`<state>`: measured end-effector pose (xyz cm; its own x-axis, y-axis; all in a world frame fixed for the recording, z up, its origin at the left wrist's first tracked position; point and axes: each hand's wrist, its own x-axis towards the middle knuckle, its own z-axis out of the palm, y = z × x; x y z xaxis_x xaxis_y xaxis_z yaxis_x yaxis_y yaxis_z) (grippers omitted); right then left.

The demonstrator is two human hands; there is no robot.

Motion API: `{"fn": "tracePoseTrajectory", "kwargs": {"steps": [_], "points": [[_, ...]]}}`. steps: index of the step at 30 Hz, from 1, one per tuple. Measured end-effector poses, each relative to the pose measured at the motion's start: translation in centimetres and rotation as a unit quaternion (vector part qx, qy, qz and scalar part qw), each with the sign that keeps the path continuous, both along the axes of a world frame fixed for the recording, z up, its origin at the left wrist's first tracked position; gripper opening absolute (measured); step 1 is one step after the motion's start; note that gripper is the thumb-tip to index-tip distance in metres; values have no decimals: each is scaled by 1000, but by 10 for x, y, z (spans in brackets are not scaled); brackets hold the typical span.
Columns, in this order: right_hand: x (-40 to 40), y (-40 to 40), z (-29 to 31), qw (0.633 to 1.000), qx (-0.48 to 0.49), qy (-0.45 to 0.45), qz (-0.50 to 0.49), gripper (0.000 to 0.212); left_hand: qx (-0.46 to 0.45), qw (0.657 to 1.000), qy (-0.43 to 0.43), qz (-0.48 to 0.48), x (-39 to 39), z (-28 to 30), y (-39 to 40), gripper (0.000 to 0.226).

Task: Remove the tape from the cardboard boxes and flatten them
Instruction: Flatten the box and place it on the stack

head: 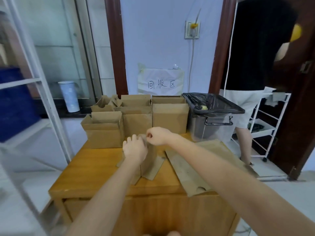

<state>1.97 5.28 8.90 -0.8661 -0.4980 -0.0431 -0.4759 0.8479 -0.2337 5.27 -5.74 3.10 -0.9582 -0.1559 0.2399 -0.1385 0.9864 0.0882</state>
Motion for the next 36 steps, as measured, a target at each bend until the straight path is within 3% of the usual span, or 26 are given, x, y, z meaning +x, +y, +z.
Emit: {"fn": "tracePoseTrajectory", "kwargs": {"steps": [9, 20, 23, 29, 36], "points": [[7, -16, -24, 1000, -22, 11, 3, 32, 48, 999, 0, -12, 17, 1, -26, 39], [12, -19, -32, 998, -52, 46, -5, 19, 191, 979, -24, -61, 24, -4, -50, 42], [14, -19, -32, 998, -36, 60, -3, 15, 167, 983, -44, -56, 24, 1, -48, 39], [19, -19, -30, 997, -7, 76, 8, 19, 25, 998, -47, -46, 28, 18, -34, 33], [21, -21, -31, 995, 12, 104, 4, 36, 25, 999, 6, -35, 30, 33, -46, 25]]}}
